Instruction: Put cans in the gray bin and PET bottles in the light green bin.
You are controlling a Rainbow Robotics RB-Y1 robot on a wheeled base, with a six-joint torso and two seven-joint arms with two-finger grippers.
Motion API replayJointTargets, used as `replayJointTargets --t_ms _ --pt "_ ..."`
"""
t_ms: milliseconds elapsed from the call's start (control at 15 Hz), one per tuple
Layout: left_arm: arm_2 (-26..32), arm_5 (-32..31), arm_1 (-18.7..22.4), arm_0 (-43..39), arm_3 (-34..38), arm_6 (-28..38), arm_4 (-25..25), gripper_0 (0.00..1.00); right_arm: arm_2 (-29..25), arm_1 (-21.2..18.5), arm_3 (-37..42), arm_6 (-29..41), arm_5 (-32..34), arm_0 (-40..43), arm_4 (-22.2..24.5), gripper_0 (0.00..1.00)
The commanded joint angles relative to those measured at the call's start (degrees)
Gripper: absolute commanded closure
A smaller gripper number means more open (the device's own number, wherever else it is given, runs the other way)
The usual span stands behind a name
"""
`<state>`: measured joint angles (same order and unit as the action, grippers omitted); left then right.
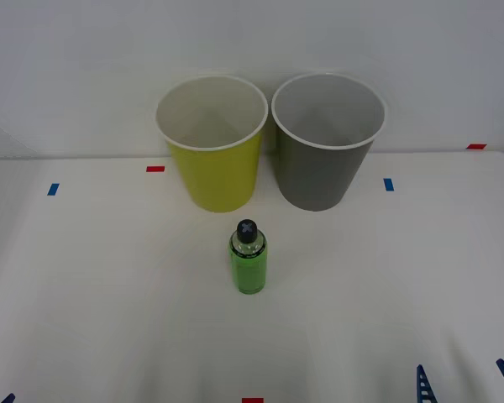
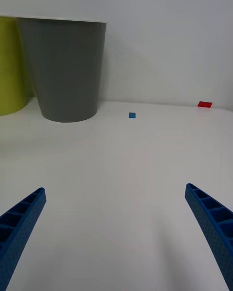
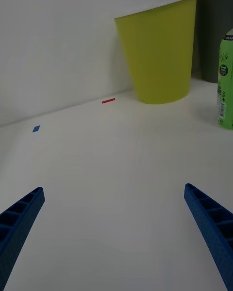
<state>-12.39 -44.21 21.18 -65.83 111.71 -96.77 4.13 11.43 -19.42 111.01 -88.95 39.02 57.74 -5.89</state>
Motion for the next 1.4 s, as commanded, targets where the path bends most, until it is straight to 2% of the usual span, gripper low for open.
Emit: replayJointTargets --t_ms 67,1000,1067,1200,1400 --pt "0.00 0.00 0.00 0.00 0.00 0.00 0.00 0.00 0.00 0.00 0.00 0.00 0.00 0.00 0.00 0.00" --pt "0.00 0.00 0.00 0.00 0.00 0.00 0.00 0.00 0.00 0.00 0.00 0.00 0.00 0.00 0.00 0.00" --pt "-0.44 0.44 -0.62 1.58 -2.55 -0.09 0.09 0.00 0.00 0.00 0.00 0.00 0.00 0.00 0.00 0.00" --pt "-0.18 -3.69 0.00 3.69 -4.92 0.00 0.26 0.00 0.00 0.00 0.00 0.00 0.00 0.00 0.00 0.00" --pt "-2.46 -6.06 4.13 10.72 -8.70 0.09 1.32 0.00 0.00 0.00 0.00 0.00 0.00 0.00 0.00 0.00"
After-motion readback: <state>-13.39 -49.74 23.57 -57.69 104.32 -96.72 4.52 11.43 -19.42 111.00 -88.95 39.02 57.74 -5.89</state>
